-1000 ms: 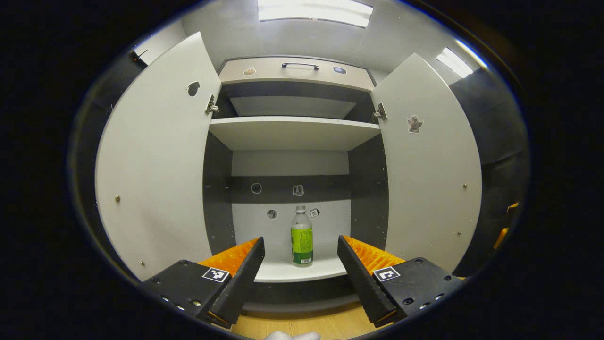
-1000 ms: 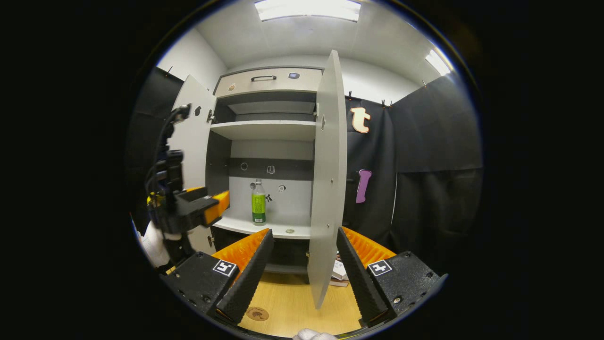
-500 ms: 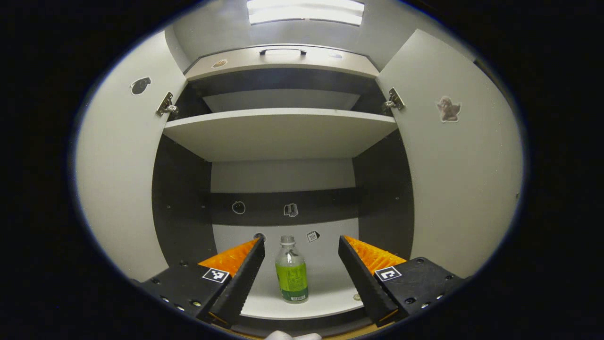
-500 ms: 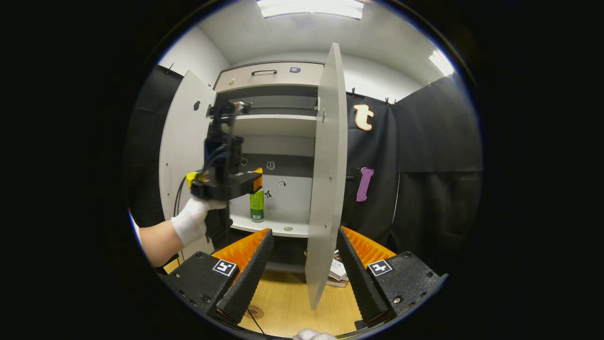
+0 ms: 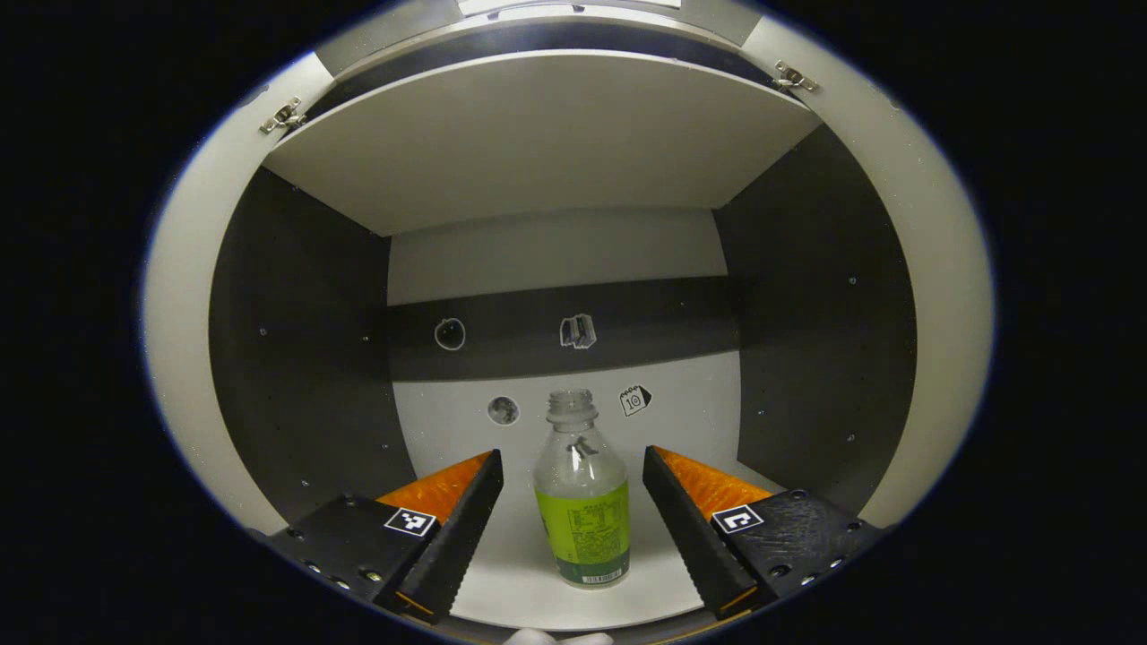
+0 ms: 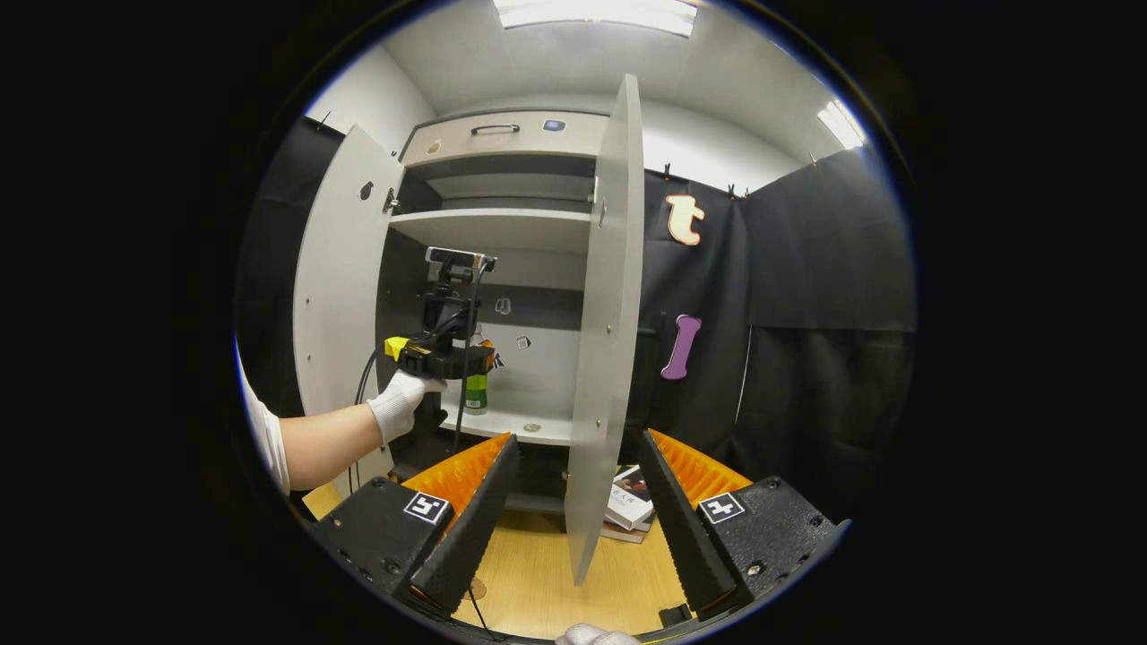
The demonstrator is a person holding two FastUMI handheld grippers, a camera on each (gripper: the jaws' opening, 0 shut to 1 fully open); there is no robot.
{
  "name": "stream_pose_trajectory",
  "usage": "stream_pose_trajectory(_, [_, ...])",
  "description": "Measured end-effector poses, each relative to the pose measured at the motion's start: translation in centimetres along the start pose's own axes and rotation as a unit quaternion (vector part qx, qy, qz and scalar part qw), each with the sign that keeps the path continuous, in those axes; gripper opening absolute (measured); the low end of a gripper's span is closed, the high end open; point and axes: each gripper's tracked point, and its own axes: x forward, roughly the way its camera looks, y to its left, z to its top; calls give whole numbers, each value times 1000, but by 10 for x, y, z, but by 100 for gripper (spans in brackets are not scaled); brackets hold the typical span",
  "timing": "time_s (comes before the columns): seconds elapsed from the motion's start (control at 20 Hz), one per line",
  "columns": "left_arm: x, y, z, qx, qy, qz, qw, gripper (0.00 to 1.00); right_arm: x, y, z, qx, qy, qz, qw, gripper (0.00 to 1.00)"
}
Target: Grasp the bottle in the cabinet with the left hand and place it on the coaster, then close the right door with the right hand and the left door with the left hand.
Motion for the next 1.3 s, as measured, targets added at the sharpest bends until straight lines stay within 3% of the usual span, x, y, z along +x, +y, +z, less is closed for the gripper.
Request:
stream_pose_trajectory(0.4, [34, -7, -42, 3, 43, 7, 999, 96, 7, -11, -3, 0, 3, -19, 1000, 83])
stream_pose_trajectory(0.5, [38, -8, -44, 1, 43, 4, 999, 78, 9, -16, -5, 7, 3, -22, 1000, 83])
stream_pose_trajectory(0.55, [37, -7, -44, -2, 44, 3, 999, 80, 9, -19, -6, 9, 6, -25, 1000, 83])
stream_pose_trajectory(0.6, [35, -6, -44, -5, 48, 4, 999, 74, 11, -21, -7, 10, 7, -26, 1000, 83])
stream_pose_trajectory(0.7, [28, -4, -38, -9, 45, 2, 999, 75, 14, -26, -6, 14, 3, -31, 999, 83])
stream_pose_trajectory(1.05, [-58, -10, 9, -29, 8, -38, 999, 71, 19, -30, 0, 34, -8, -29, 999, 83])
stream_pose_trajectory(1.3, [-135, -23, 17, -25, 2, -70, 997, 71, 16, -27, -7, 32, -10, -21, 999, 83])
